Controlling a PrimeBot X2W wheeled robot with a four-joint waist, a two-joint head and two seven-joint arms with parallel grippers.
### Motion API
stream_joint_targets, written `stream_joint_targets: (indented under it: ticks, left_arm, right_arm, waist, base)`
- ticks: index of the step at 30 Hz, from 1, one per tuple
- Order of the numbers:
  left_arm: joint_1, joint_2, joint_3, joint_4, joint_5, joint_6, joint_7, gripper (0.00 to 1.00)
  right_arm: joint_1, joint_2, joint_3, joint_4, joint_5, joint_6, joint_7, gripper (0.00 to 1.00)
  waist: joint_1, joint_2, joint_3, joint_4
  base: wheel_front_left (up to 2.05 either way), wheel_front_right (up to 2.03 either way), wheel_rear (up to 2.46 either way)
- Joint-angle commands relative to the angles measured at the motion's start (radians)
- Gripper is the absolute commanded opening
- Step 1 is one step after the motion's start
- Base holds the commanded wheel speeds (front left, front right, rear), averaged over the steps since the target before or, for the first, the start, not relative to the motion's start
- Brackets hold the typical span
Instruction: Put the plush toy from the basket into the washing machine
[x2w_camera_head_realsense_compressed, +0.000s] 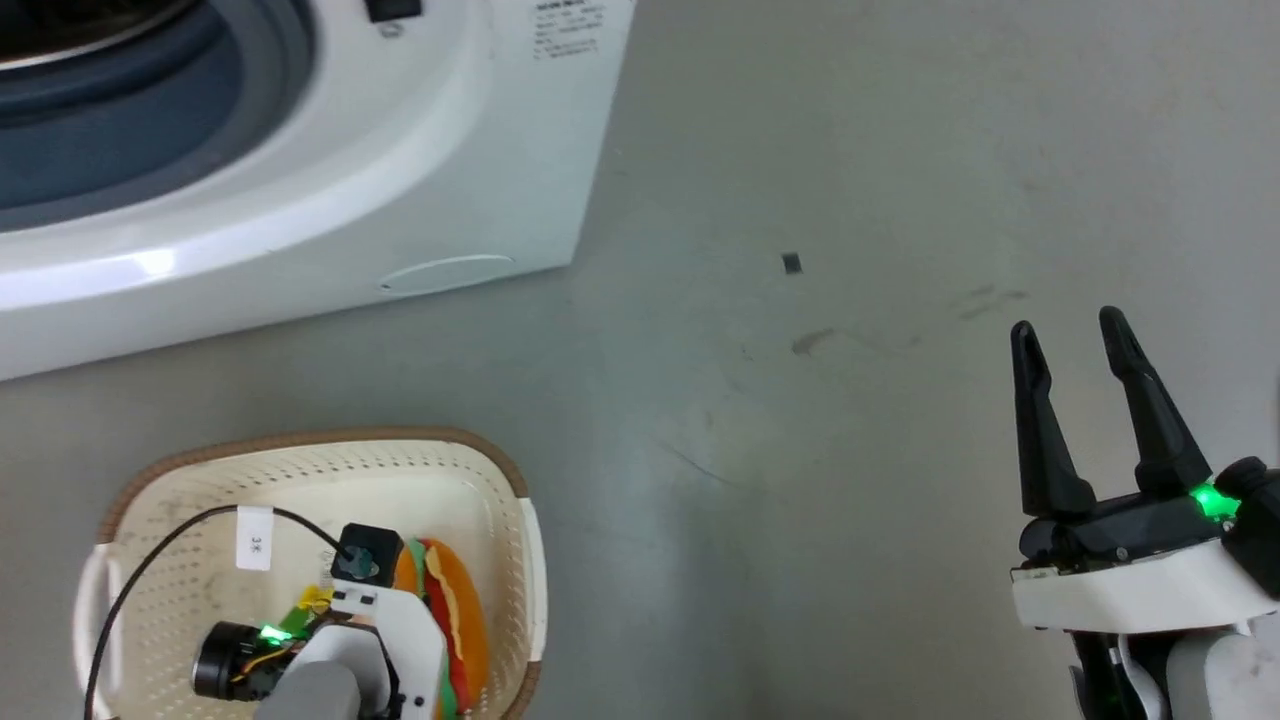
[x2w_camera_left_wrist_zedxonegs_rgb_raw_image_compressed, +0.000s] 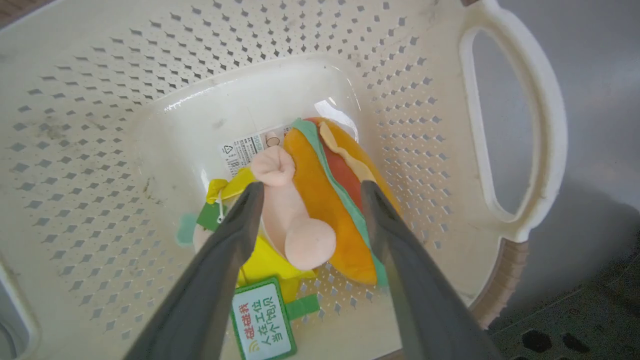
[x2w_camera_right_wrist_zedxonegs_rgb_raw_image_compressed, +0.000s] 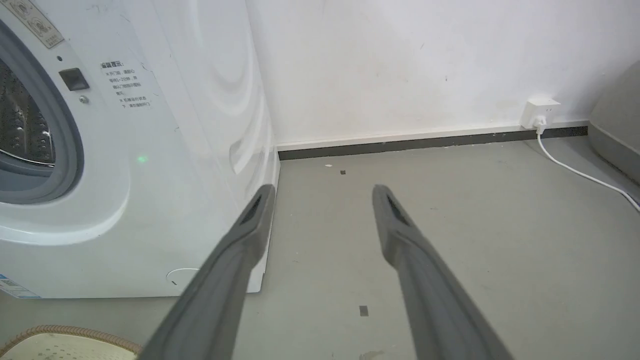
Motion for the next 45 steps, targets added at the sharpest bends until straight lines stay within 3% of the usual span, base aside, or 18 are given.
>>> stream_joint_targets:
  ticks: [1,28,30,37,45]
  left_arm:
    - [-0.032,0.012,-0.013,0.032,-0.006,0.006,0.013,1.00]
    - [-0.215,0.128,-0.124,0.289,-0.056,0.043,0.109,1.00]
    - [-0.215,0.130,-0.127,0.289,-0.059,0.034,0.113,0.00]
    - [-0.202,0.120,-0.134,0.289,-0.071,0.021,0.079,0.00]
    - [-0.159,0.065,-0.130,0.283,-0.100,0.015,-0.010,0.00]
  right_arm:
    - [-0.025,0.000,-0.001,-0.009,0.015,-0.001,-0.013,1.00]
    - [-0.105,0.000,0.009,-0.077,0.186,-0.001,-0.065,1.00]
    - [-0.108,0.000,0.010,-0.074,0.189,-0.001,-0.065,1.00]
    - [-0.107,0.000,0.003,-0.065,0.185,-0.001,-0.065,1.00]
    - [-0.077,0.000,-0.017,-0.035,0.142,-0.001,-0.065,1.00]
  waist:
    - [-0.0001,0.0000,0.040,-0.030]
    - [-0.0001,0.0000,0.311,-0.161]
    - [-0.0001,0.0000,0.313,-0.162]
    - [-0.0001,0.0000,0.279,-0.151]
    - [-0.0001,0.0000,0.132,-0.099]
  base:
    - [0.00,0.00,0.00]
    - [0.00,0.00,0.00]
    - [0.00,0.00,0.00]
    - [0.00,0.00,0.00]
    - [0.00,0.00,0.00]
